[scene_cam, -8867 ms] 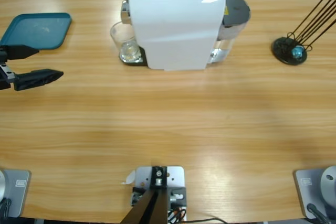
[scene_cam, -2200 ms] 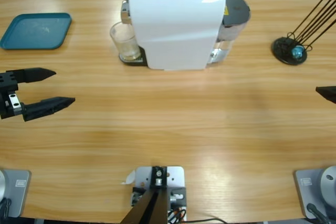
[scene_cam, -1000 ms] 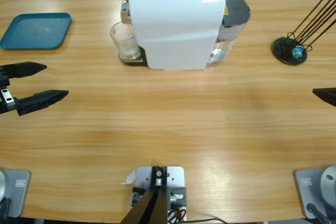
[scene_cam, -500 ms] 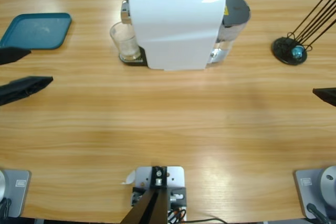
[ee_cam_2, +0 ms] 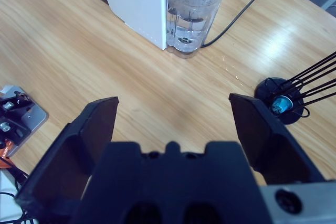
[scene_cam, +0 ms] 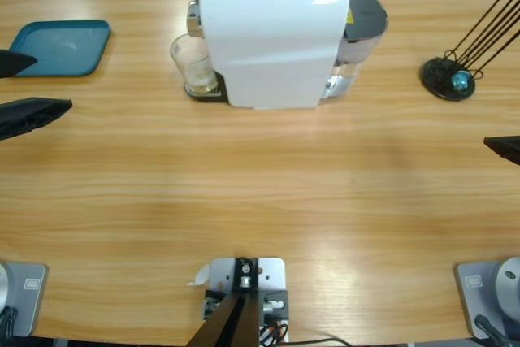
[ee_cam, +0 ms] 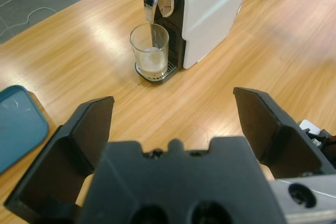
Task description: Pour coffee
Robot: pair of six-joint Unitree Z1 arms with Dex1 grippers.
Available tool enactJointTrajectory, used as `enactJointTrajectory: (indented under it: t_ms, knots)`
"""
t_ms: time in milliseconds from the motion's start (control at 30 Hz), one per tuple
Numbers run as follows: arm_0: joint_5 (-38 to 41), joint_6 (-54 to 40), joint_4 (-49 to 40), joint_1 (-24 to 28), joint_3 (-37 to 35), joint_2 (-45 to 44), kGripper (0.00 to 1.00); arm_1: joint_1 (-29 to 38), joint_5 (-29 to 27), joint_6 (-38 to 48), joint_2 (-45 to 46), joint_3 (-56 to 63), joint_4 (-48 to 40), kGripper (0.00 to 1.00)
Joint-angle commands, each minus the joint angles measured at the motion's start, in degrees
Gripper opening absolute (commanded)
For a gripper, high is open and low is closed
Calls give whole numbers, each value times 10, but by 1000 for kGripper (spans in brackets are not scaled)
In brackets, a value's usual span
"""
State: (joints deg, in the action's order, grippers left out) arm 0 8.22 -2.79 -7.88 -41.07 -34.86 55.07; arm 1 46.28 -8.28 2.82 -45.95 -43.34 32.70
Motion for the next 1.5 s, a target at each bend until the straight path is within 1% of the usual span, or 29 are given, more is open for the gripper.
enactJointTrajectory:
  t_ms: [33,167,300,400,500,667,800,1033,1267,1500]
  knots:
    - [3,-56,-14,7,-18,48,1000,5,9,-5,-16,11,0,1000]
    - [18,-83,-2,32,-24,83,1000,5,8,-5,-18,10,1,1000]
    - [35,-144,18,34,-30,122,1000,5,7,-5,-17,11,1,1000]
    - [90,-171,34,49,-31,145,1000,5,0,-12,-43,5,4,1000]
    - [121,-177,56,65,-30,165,1000,5,-4,-14,-72,-4,9,1000]
    - [198,-204,71,133,-41,189,1000,5,-2,-14,-71,-4,8,1000]
    - [247,-239,72,164,-68,236,1000,5,-1,-15,-71,-4,8,1000]
    - [261,-285,72,166,-126,342,1000,5,-1,-15,-70,-3,8,1000]
    - [302,-296,73,176,-136,376,1000,5,-1,-15,-69,-3,8,1000]
    - [288,-320,101,176,-158,421,1000,5,-1,-16,-70,-3,8,1000]
